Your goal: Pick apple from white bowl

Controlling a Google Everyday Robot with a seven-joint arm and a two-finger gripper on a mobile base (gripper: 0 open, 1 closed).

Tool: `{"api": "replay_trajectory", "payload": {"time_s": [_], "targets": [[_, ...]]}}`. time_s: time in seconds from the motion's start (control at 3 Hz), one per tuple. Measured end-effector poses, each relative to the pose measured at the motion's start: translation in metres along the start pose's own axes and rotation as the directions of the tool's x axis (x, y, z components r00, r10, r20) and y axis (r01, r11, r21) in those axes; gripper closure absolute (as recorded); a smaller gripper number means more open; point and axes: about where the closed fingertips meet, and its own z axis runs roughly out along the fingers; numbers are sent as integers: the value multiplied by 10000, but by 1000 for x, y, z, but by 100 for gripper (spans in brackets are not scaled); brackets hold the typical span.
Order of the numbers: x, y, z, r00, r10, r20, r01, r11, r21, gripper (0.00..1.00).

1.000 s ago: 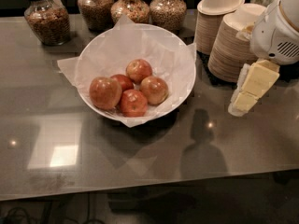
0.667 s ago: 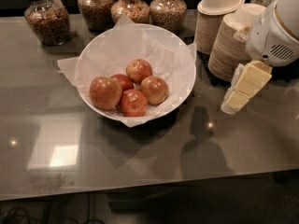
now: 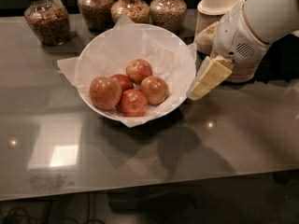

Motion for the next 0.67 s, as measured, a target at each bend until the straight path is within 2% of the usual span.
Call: {"api": "replay_trajectory", "payload": {"time_s": [0.33,0.67], "targets": [[-19,2,16,9957,-435,819,475,9978,-473,33],[-29,7,31,9889,-698,1312,817,9928,-878,34]]}}
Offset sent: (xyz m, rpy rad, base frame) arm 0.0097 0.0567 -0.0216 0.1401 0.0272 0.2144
